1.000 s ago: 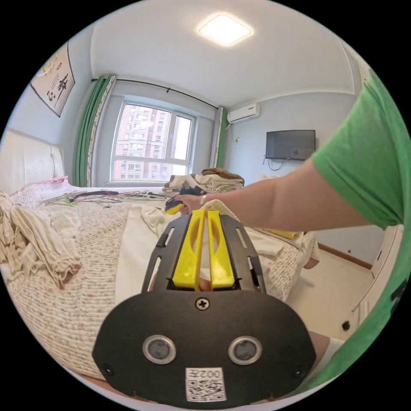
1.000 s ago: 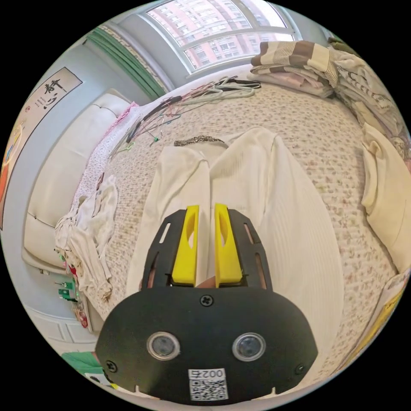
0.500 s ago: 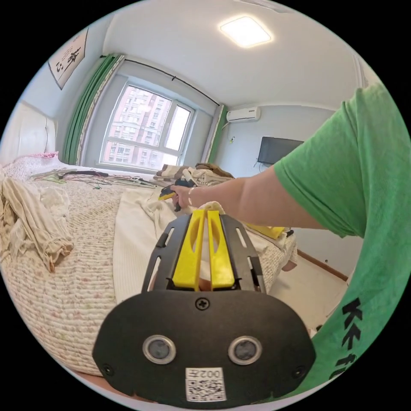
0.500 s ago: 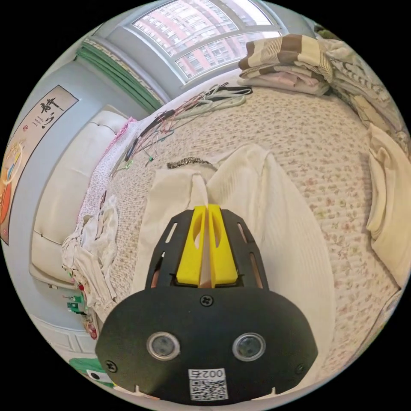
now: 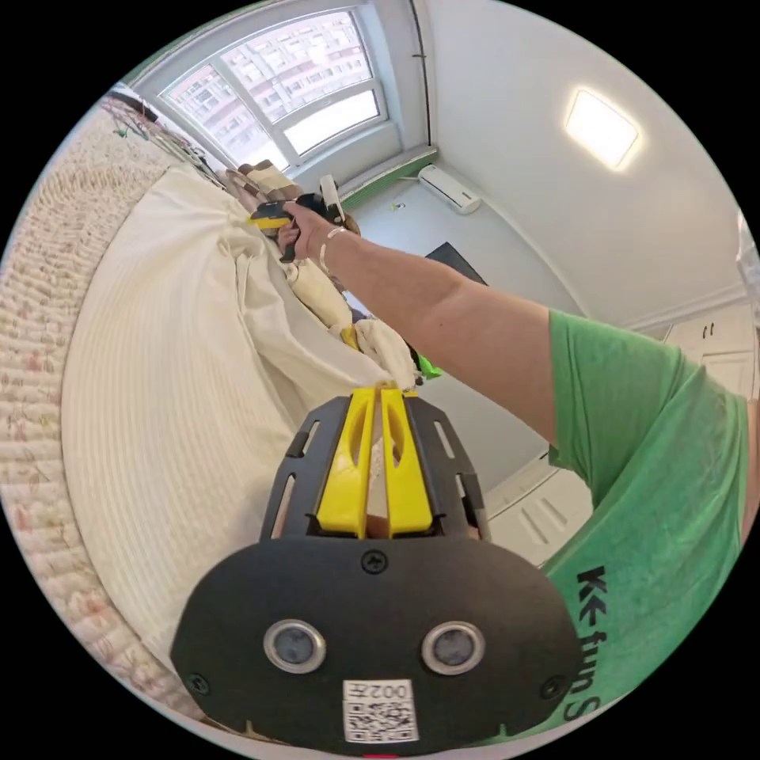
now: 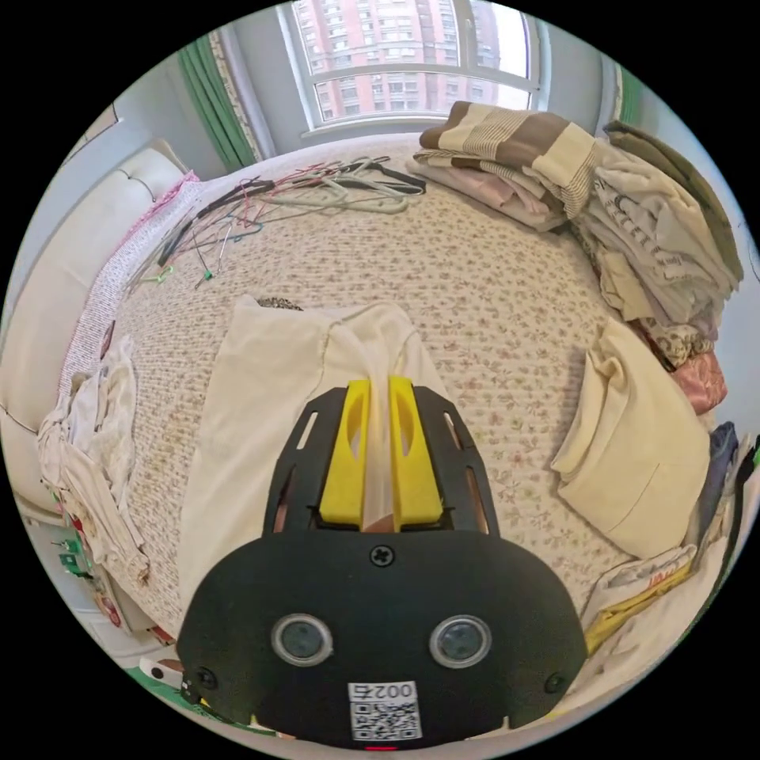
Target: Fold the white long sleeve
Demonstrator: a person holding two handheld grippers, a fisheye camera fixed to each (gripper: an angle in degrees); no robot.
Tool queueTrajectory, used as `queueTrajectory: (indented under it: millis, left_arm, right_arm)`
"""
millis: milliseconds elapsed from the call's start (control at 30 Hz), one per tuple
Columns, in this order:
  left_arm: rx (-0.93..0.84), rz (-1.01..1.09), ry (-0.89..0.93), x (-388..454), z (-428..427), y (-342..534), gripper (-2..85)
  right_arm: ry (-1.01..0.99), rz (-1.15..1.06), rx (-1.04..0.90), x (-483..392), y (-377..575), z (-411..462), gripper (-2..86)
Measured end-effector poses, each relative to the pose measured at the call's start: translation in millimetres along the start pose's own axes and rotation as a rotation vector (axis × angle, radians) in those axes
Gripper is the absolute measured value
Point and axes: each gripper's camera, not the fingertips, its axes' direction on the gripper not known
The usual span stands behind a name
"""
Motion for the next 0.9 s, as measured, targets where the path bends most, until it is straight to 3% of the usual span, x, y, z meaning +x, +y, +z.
queueTrajectory:
  millis: [300,533,900]
  left_arm:
    - [-0.04,0.122,-0.081,46,7,-6,-1.0]
    - [-0.034,0.151,-0.088,68,4,-11,-0.9]
    - [0.05,0.119,-0.01,89,-25,-19,-0.9]
  right_arm:
    - [-0.198,-0.038,-0.07,41,61,-45,5.7]
    - [-0.235,-0.028,-0.131,48,78,-45,5.7]
    - [-0.203,0.023,-0.073,53,94,-80,5.8]
